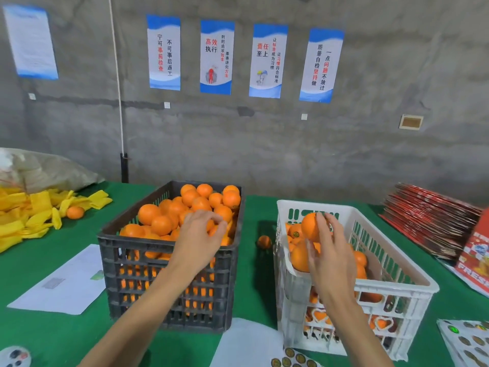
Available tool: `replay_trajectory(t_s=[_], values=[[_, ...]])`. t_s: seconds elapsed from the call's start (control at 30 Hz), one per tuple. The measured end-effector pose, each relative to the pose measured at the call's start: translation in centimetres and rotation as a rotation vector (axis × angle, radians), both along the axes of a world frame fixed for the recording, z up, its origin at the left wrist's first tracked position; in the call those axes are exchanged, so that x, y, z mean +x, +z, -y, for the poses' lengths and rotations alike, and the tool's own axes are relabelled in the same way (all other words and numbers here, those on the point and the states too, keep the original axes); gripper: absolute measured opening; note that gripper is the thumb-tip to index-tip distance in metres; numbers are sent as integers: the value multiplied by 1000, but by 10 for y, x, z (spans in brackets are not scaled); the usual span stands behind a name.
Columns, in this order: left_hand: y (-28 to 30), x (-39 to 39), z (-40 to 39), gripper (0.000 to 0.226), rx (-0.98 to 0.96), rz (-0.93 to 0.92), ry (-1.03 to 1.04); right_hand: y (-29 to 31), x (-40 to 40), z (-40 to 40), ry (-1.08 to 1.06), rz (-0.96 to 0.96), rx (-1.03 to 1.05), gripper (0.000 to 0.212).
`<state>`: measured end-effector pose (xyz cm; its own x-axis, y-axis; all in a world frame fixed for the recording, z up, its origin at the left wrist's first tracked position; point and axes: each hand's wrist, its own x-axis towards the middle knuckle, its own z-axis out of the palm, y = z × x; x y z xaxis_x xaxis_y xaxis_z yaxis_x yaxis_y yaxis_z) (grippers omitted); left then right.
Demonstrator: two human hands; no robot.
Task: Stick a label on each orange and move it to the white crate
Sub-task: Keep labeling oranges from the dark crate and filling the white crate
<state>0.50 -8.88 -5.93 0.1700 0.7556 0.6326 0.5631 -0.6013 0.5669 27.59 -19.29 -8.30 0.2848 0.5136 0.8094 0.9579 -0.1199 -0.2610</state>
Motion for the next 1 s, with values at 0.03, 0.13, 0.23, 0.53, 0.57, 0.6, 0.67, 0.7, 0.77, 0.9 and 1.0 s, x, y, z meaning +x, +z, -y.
replay_trajectory(t_s=[0.03, 0.13, 0.23, 0.53, 0.57, 0.6, 0.67, 0.7, 0.77, 0.9, 1.0], values=[[4, -9, -11, 17, 8, -52, 79, 0, 4, -3, -23, -1, -2, 50], [11, -35, -41, 31, -71, -315, 338, -5, 9, -12, -55, -8, -3, 28], [12, -57, -65, 40, -282, -468, 540, -12, 5, -20, -28, 32, 20, 23], [30, -84, -96, 38, -847, -751, 372, -29, -28, -15, 219, 208, 154, 17], [32, -84, -97, 29, -807, -732, 370, -30, -30, -13, 237, 217, 156, 19], [32, -82, -96, 25, -754, -702, 376, -31, -32, -12, 250, 220, 152, 21], [28, -73, -88, 25, -593, -588, 410, -33, -35, -9, 277, 220, 147, 23], [25, -66, -80, 29, -478, -514, 426, -34, -36, -9, 288, 219, 152, 22], [15, -45, -61, 39, -237, -349, 412, -38, -41, -8, 299, 212, 166, 18], [-6, 1, -12, 48, 131, -133, 217, -54, -54, -2, 348, 195, 123, 16], [-24, 24, 15, 40, 446, -90, 151, -71, -58, 8, 391, 176, 64, 16]])
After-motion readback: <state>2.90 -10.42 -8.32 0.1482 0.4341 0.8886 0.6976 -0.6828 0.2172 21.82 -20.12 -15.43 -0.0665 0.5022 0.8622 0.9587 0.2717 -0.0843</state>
